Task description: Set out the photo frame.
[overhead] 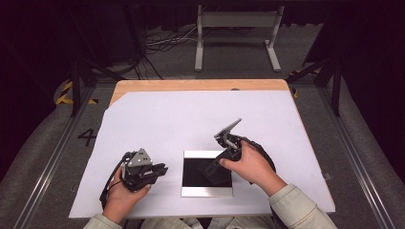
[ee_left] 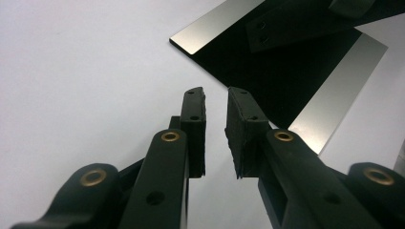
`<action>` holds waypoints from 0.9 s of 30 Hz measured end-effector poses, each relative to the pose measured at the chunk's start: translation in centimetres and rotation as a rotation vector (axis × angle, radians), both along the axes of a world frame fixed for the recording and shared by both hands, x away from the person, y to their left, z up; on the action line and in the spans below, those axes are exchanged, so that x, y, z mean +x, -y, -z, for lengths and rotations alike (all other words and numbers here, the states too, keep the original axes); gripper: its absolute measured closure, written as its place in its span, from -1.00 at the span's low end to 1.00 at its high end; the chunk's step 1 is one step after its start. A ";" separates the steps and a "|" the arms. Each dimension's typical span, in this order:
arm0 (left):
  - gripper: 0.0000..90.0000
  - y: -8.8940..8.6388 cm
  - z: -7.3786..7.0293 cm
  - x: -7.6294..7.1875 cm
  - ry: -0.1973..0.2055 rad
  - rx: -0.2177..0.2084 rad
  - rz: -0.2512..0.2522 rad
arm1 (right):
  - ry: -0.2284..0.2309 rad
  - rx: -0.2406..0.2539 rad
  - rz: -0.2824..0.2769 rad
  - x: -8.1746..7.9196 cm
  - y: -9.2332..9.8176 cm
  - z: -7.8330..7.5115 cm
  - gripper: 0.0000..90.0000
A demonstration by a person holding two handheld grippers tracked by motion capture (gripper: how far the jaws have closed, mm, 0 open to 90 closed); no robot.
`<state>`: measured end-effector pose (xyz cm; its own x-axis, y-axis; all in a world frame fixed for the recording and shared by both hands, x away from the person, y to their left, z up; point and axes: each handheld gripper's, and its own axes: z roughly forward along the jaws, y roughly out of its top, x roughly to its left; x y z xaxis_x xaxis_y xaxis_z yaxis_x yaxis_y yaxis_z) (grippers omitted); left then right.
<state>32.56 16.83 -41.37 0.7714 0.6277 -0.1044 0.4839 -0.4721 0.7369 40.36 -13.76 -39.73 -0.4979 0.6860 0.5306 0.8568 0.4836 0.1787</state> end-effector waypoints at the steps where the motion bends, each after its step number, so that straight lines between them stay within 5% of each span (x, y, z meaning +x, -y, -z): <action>1: 0.73 0.0 0.0 0.0 0.000 0.000 -0.001 | -0.005 -0.002 0.002 0.0 0.0 0.0 0.07; 18: 0.73 0.0 0.0 0.0 0.004 0.005 0.003 | -0.022 -0.005 0.037 0.0 0.4 -0.2 0.31; 27: 0.73 0.1 0.0 0.0 0.004 0.006 0.003 | -0.024 0.047 0.041 -0.6 0.9 -1.2 0.57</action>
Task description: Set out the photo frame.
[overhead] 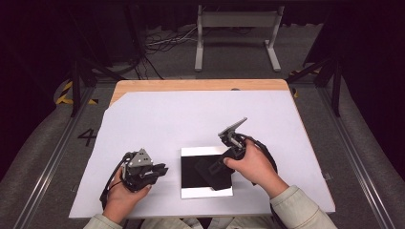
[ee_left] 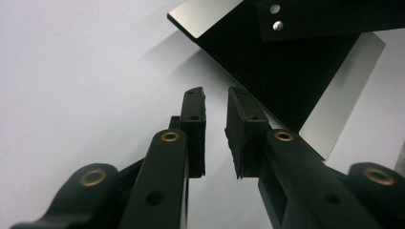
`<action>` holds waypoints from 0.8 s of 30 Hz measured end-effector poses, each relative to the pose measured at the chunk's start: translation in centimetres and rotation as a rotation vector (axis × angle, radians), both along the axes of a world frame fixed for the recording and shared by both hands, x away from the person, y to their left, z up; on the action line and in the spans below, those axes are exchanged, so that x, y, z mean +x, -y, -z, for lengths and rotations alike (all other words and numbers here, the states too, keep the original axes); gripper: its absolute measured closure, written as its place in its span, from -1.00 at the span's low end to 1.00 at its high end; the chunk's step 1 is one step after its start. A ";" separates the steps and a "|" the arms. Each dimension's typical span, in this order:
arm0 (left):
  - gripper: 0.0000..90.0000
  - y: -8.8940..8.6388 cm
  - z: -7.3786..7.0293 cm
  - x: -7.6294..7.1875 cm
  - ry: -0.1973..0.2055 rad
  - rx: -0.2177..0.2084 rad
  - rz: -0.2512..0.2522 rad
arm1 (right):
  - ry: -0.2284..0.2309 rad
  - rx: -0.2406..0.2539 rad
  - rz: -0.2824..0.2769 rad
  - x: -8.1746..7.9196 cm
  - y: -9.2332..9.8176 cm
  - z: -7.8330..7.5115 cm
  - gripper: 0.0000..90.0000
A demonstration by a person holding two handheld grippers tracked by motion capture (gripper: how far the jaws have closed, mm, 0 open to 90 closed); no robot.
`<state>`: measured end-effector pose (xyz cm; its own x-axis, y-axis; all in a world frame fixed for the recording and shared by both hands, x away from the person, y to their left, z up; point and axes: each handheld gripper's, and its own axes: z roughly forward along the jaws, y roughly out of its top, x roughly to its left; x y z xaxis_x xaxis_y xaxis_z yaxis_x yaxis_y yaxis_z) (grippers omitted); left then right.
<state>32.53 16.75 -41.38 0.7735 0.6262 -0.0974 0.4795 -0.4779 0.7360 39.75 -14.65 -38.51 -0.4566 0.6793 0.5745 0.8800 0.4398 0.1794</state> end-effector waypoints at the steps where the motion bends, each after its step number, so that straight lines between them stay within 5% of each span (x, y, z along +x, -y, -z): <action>1: 0.73 0.0 0.0 0.0 0.000 0.000 0.000 | -0.002 0.013 -0.002 -0.1 0.1 -0.1 0.60; 14: 0.73 0.1 0.1 0.0 0.003 0.007 -0.003 | 0.020 0.181 -0.046 -1.1 -0.2 -1.9 0.91; 19: 0.73 0.0 0.0 -0.1 0.015 0.004 -0.007 | 0.061 0.205 -0.074 -1.7 -0.8 -2.6 0.95; 24: 0.73 -0.1 0.0 0.0 0.012 0.003 -0.012 | 0.149 0.210 -0.087 -2.5 -0.9 -3.4 0.95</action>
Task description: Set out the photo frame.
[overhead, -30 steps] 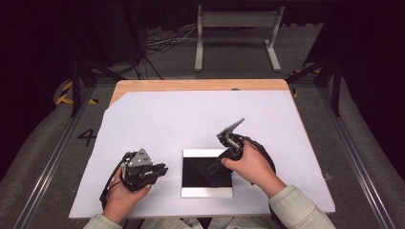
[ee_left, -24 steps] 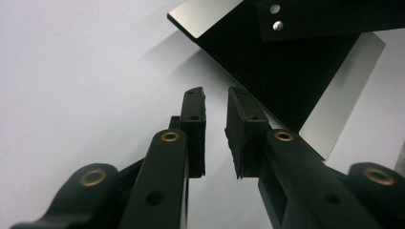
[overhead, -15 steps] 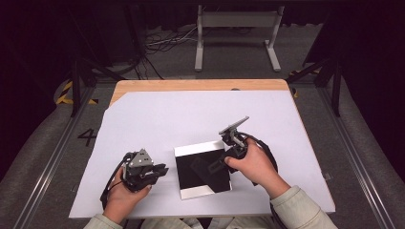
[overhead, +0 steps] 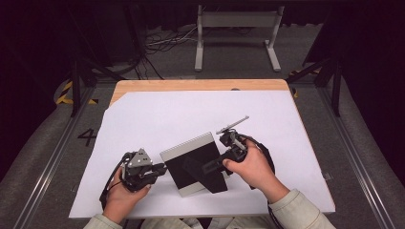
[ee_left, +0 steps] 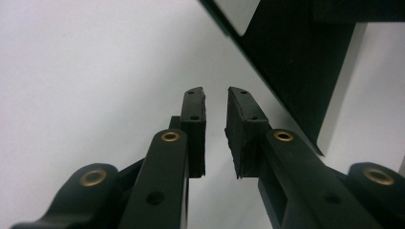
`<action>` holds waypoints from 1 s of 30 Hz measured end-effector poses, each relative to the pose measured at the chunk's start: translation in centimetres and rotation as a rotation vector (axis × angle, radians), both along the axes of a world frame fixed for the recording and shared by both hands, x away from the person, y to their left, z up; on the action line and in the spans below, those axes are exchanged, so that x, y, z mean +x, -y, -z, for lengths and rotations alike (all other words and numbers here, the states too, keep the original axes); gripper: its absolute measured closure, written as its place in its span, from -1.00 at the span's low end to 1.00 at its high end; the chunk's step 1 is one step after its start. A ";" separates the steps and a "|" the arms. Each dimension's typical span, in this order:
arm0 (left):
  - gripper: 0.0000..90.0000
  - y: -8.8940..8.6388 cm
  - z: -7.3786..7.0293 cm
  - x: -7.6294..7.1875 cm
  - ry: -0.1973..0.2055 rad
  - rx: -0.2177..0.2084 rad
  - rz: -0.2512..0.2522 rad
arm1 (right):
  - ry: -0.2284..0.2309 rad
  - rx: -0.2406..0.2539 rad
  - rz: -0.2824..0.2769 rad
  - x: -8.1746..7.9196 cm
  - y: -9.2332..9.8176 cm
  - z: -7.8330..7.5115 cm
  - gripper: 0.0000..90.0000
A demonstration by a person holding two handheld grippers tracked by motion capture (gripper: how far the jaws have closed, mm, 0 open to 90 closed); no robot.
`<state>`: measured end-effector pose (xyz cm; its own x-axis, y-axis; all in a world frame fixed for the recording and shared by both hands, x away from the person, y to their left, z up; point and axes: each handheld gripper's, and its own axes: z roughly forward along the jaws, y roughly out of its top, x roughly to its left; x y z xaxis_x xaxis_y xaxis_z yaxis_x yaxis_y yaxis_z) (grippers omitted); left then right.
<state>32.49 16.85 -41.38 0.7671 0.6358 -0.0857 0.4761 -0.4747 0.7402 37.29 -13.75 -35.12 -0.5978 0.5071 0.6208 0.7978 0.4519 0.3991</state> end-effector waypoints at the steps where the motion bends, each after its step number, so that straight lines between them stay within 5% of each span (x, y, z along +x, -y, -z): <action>1: 0.73 0.0 0.0 0.0 0.000 0.000 0.000 | 0.014 0.000 0.000 -0.1 0.1 -0.1 0.95; 15: 0.73 0.0 0.0 0.0 0.000 0.000 -0.001 | 0.207 0.106 0.043 0.2 1.4 -1.1 0.95; 30: 0.73 0.0 0.0 0.0 -0.005 -0.003 -0.001 | 0.358 0.156 0.104 1.3 3.5 0.9 0.95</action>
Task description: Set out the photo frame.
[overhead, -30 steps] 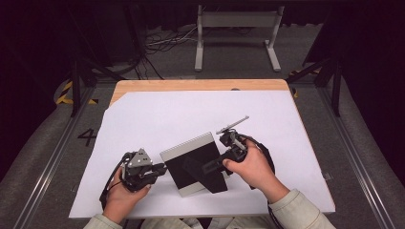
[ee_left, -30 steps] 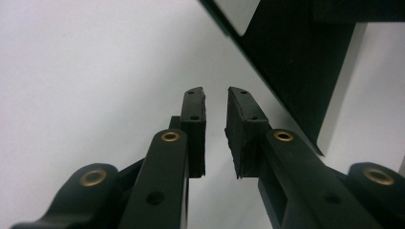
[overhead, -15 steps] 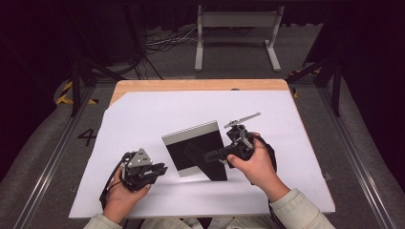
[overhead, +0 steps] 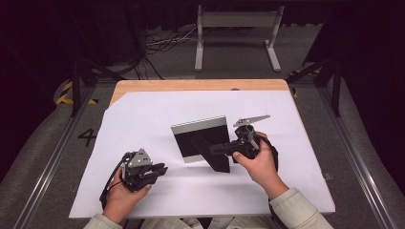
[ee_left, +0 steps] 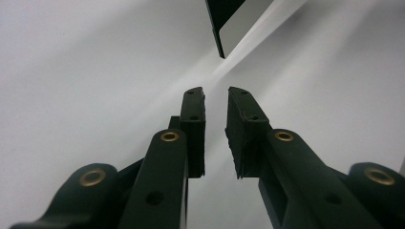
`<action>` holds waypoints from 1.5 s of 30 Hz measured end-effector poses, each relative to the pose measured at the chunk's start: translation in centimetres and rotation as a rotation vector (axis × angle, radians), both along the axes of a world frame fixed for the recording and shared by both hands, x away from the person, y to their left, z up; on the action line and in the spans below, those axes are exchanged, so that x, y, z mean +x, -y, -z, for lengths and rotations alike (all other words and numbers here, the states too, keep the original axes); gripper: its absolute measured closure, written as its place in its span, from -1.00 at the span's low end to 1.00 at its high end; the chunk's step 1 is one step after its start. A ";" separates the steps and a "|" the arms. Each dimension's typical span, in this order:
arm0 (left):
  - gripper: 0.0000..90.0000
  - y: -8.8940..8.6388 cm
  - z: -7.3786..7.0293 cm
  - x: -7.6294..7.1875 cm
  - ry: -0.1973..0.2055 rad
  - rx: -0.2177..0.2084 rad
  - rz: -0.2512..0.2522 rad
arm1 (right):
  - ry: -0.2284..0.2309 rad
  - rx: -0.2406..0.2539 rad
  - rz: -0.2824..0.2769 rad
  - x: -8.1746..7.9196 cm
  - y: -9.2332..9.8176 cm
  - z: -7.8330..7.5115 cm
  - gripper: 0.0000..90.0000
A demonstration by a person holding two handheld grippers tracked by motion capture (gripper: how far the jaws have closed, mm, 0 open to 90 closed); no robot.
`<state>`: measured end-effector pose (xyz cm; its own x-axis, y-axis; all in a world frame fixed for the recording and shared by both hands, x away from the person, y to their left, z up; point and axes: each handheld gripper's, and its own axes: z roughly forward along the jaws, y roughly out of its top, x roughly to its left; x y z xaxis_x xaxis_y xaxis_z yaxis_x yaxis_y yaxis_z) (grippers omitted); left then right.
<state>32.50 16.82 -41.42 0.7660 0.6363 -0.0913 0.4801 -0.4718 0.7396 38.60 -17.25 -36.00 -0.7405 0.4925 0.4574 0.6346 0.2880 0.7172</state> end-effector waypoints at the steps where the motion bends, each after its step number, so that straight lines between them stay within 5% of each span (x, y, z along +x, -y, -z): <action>1: 0.73 0.0 0.0 0.0 0.000 0.000 0.000 | -0.002 0.000 0.002 0.0 0.1 0.1 0.95; 38: 0.71 0.2 0.1 0.0 -0.006 0.007 0.008 | 0.001 0.052 0.000 -2.0 2.9 4.3 0.95; 45: 0.71 0.1 0.1 0.0 -0.007 0.007 0.008 | 0.030 0.029 -0.013 -2.7 2.7 4.4 0.94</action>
